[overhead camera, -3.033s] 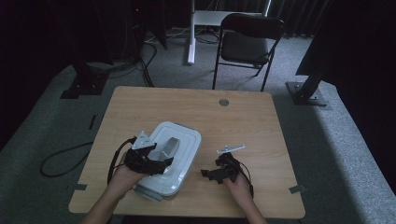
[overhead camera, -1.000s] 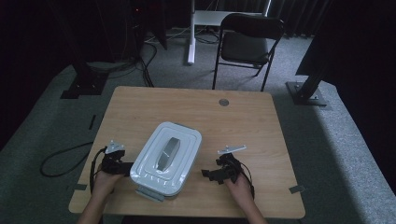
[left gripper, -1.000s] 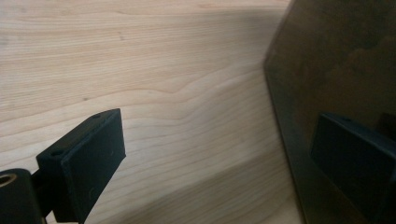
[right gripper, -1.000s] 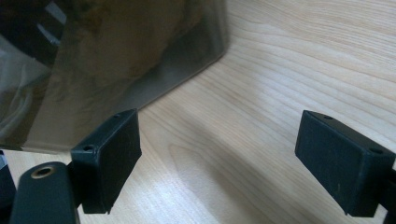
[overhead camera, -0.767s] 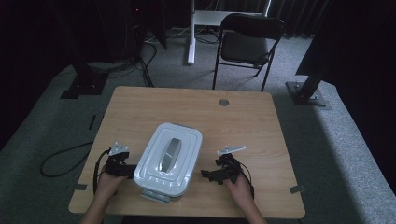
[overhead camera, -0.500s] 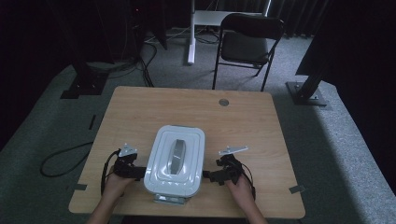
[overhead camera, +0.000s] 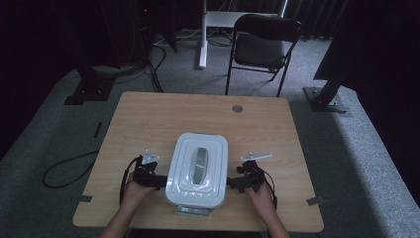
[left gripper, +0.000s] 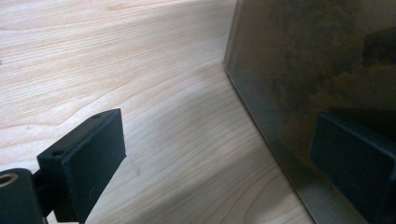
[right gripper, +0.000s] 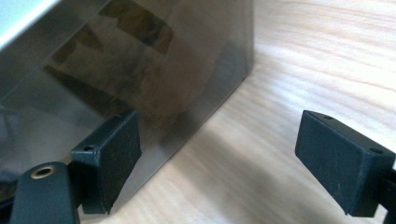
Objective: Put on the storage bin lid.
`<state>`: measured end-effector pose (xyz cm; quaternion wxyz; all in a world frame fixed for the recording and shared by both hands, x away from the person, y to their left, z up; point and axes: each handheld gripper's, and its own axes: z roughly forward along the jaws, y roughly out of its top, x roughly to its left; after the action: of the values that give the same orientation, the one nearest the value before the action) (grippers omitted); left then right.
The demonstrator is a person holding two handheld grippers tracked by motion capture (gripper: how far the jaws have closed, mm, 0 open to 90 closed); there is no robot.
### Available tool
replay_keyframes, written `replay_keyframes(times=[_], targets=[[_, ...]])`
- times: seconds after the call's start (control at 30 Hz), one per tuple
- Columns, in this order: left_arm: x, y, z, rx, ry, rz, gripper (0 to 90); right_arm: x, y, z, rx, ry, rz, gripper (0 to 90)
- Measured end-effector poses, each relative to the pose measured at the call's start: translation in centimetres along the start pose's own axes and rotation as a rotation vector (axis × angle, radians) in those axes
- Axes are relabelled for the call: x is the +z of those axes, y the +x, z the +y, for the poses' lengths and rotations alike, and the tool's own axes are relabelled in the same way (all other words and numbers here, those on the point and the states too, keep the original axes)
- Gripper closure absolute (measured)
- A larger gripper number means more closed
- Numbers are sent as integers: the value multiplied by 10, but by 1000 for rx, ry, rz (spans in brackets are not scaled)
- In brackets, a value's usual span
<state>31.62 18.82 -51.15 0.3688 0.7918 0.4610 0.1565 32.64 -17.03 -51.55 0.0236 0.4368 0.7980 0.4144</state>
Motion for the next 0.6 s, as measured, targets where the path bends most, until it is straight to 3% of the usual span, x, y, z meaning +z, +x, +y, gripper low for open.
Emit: replay_keyframes(times=[0.3,0.6], targets=[[5,-6,7,3,1,-7,47,2,-19,7,29,-13,-4,143],[15,-10,14,14,14,-32,47,2,-31,13,54,-35,-53,151]])
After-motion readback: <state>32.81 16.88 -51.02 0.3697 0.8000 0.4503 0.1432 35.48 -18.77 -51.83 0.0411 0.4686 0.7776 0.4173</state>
